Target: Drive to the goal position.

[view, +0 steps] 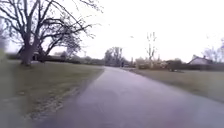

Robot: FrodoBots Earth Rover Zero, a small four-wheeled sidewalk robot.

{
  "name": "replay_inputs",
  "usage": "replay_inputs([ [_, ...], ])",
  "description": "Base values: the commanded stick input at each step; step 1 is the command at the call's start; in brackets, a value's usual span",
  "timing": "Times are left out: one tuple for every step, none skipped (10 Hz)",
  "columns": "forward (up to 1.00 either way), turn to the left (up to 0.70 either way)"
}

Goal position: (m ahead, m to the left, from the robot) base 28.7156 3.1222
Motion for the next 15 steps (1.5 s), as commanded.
replay_inputs([
  [1.0, 0.0],
  [1.0, 0.0],
  [1.0, 0.0],
  [1.0, 0.0],
  [1.0, 0.0],
  [1.0, 0.0],
  [1.0, 0.0],
  [1.0, 0.0],
  [1.0, 0.0],
  [1.0, 0.0],
  [1.0, 0.0],
  [1.0, 0.0],
  [1.0, 0.0],
  [1.0, 0.0],
  [1.0, 0.0],
])
